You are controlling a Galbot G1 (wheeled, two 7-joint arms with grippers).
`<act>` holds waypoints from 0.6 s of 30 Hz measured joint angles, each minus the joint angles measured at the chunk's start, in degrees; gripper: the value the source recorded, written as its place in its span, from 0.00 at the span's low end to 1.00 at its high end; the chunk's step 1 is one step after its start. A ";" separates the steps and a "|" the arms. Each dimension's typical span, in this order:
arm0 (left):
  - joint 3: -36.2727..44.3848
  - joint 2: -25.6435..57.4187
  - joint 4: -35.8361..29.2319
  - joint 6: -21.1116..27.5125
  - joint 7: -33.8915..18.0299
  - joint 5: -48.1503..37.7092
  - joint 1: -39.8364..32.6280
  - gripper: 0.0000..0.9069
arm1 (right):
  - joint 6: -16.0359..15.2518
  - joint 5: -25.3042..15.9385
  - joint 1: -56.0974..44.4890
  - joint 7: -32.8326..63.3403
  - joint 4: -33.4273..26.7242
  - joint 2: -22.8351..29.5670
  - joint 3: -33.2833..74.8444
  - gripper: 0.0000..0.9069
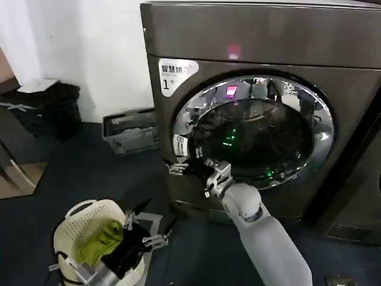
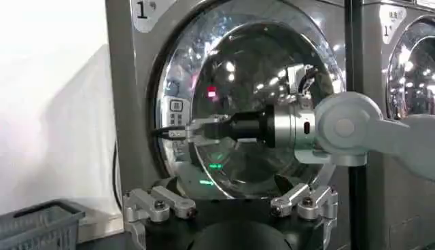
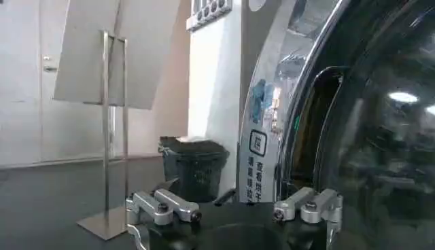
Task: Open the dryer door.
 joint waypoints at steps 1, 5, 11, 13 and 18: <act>0.00 0.00 0.00 0.00 0.00 0.00 0.02 1.00 | 0.00 0.10 -0.02 0.02 0.00 0.04 0.01 1.00; 0.00 0.07 0.00 -0.01 0.00 -0.04 -0.02 1.00 | 0.00 0.23 0.21 0.82 -0.49 0.38 0.12 1.00; 0.07 0.05 0.00 0.03 -0.01 -0.21 -0.04 1.00 | -0.02 0.47 0.60 1.57 -0.98 0.73 0.44 1.00; 0.07 0.04 -0.02 0.14 -0.02 -0.27 -0.06 1.00 | -0.02 0.49 0.70 1.63 -1.08 0.74 0.42 1.00; 0.10 -0.16 -0.09 0.26 -0.05 -0.35 -0.03 1.00 | -0.02 0.44 0.64 2.10 -1.05 0.96 0.48 1.00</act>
